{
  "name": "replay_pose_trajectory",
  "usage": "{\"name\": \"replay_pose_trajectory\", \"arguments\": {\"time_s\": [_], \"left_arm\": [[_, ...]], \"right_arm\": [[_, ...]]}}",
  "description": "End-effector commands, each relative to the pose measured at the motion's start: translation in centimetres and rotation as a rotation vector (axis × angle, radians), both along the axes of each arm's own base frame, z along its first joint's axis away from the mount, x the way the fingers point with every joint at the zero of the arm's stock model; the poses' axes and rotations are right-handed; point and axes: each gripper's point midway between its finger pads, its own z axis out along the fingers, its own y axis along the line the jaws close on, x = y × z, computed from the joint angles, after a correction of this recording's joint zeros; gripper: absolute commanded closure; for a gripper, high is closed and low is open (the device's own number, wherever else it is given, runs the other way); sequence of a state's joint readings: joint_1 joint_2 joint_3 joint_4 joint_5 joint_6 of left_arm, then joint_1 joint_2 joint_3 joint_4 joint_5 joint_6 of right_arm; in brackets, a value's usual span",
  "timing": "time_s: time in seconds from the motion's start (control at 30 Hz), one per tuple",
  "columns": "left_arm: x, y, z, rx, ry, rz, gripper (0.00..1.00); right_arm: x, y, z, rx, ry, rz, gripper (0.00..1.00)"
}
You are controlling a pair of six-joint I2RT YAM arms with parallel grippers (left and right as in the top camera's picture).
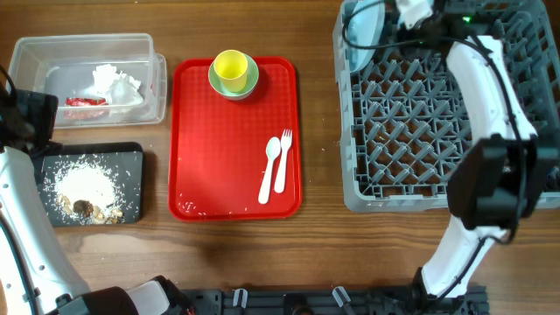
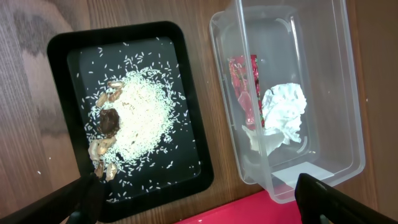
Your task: Sort waste into correct bins and load items into the dishwasher rack
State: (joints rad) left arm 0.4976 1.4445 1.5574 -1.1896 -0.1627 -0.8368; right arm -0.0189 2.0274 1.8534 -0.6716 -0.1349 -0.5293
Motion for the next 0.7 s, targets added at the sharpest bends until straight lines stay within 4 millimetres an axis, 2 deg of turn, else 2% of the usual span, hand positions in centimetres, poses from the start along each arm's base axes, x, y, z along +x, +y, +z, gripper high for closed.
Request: {"name": "replay_pose_trajectory", "arguments": {"time_s": [0.0,0.1,0.27,0.4,0.47,0.57,0.67], "left_arm": [[-0.1,0.2,-0.1,-0.002,0.001,0.019,0.00],[-0.1,0.2,-0.1,-0.002,0.001,0.019,0.00],[-0.1,0.2,-0.1,-0.002,0.001,0.018,0.00],[-0.1,0.2,-0.1,-0.002,0.001,0.018,0.00],[-0.1,0.2,-0.1,-0.002,0.001,0.018,0.00],[-0.1,0.2,-0.1,-0.002,0.001,0.018,0.00],[-0.1,0.2,-0.1,-0.002,0.001,0.019,0.00]], "right_arm": [[-1.2,0.7,10.1,0.262,-0.185,-0.043,0.96],[-2.3,1.2,12.8,0.565,-0.174,0.033,0.96],[-4.0,0.0,12.5,0.982,-0.002,0.124,0.96],[-4.6,-0.4,11.4,1.213,0.143,0.186,0.96],[-4.7,-0.3,10.7,1.246,0.175,0.203,0.95],[-4.1,-0.5,9.1,1.297,0.247,0.139,0.96],[-3.3,-0.8,6.5,1.328,0.308,0.070,0.96]]}}
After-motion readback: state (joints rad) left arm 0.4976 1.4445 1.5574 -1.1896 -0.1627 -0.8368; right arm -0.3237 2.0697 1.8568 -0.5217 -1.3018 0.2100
